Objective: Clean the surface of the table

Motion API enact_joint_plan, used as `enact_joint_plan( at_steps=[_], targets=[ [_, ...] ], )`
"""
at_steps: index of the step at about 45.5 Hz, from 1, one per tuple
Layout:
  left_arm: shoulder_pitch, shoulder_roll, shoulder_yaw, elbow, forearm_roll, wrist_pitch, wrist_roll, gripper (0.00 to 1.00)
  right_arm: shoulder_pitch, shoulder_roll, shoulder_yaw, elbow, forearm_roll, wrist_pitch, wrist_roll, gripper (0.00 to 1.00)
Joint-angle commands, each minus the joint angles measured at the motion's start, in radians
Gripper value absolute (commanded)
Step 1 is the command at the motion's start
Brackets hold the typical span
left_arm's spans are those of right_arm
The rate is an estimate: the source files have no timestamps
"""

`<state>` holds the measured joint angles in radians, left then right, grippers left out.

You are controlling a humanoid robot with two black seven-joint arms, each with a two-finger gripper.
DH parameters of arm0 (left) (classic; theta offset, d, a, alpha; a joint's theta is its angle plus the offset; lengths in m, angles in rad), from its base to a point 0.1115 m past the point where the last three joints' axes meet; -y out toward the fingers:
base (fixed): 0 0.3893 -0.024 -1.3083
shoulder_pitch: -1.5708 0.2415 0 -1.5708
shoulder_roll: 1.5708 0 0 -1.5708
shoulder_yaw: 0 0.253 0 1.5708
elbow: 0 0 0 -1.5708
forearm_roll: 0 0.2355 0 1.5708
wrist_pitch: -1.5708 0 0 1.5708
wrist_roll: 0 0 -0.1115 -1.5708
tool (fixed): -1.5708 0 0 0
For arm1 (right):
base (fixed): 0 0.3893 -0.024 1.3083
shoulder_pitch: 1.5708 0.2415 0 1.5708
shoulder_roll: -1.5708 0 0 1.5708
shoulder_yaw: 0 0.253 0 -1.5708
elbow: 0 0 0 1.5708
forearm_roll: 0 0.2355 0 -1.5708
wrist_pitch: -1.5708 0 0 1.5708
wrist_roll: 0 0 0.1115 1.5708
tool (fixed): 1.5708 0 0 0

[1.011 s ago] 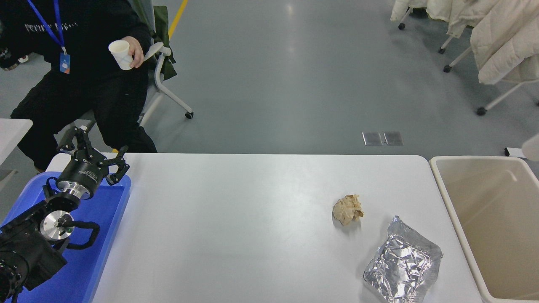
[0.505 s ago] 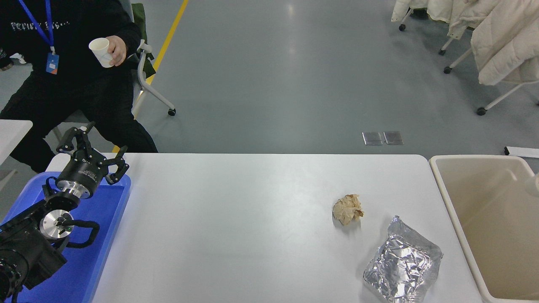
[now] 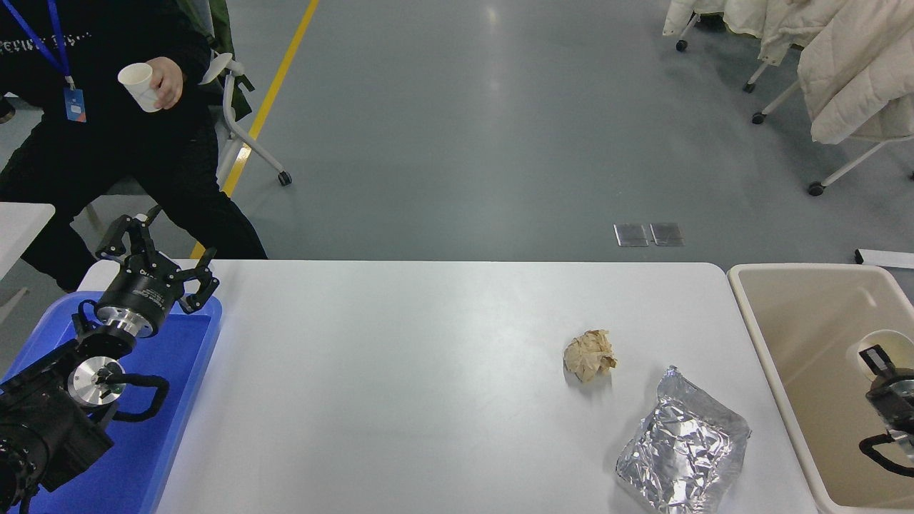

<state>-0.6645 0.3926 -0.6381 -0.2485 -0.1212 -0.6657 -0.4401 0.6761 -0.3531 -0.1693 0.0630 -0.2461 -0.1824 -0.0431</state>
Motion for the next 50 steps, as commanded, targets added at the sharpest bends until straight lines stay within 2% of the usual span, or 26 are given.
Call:
enact_joint_plan(
  at_steps=[1, 12, 13, 17, 44, 50],
  targets=[
    [0.0, 0.0, 0.0, 0.0, 0.0, 0.0, 0.0, 1.0, -0.009, 0.028, 0.04, -0.008, 0.011, -0.022, -0.004, 0.0],
    [-0.001, 0.0, 0.0, 0.0, 0.0, 0.0, 0.0, 1.0, -0.006, 0.031, 0.045, -0.009, 0.011, -0.022, -0.004, 0.0],
    [0.0, -0.001, 0.0, 0.0, 0.0, 0.0, 0.0, 1.0, -0.006, 0.031, 0.045, -0.009, 0.011, -0.023, -0.004, 0.12],
    [0.0, 0.0, 0.0, 0.0, 0.0, 0.0, 0.0, 1.0, -0.001, 0.028, 0.043, -0.025, 0.011, -0.031, -0.004, 1.0],
    [0.0, 0.0, 0.0, 0.0, 0.0, 0.0, 0.0, 1.0, 0.056, -0.027, 0.03, -0.063, 0.011, -0.034, 0.002, 1.0],
    [0.0, 0.0, 0.0, 0.0, 0.0, 0.002, 0.0, 1.0, 0.069, -0.089, 0.037, -0.04, 0.011, -0.029, 0.006, 1.0]
  ],
)
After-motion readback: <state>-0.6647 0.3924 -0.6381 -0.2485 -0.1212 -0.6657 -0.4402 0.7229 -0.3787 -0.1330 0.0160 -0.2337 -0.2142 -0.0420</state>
